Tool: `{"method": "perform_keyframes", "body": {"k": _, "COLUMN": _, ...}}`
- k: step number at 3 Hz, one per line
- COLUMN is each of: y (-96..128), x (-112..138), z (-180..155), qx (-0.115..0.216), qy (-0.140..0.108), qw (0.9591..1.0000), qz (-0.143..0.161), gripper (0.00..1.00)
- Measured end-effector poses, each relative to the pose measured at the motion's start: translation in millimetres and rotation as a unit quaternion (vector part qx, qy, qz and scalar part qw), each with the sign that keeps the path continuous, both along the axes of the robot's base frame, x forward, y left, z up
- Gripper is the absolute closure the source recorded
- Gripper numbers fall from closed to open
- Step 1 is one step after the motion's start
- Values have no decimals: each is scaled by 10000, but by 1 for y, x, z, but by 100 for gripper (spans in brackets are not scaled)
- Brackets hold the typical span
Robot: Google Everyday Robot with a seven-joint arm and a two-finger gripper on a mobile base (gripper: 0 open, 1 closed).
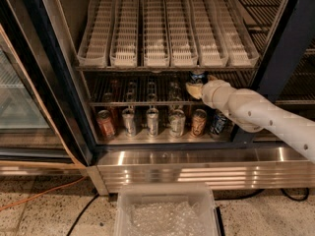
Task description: Pick pepsi can from middle shelf of fridge
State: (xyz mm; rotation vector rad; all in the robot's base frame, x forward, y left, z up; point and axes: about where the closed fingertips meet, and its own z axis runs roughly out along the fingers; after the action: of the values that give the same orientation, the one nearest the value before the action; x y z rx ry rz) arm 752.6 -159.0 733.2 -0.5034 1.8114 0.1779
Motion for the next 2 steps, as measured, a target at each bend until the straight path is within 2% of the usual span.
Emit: {"method": "perform_keyframes", "body": {"k": 2, "y": -2, "x": -12, "z": 15, "qx": 342, "qy": 5, "qw": 9993, "qz": 174, "gripper": 100}}
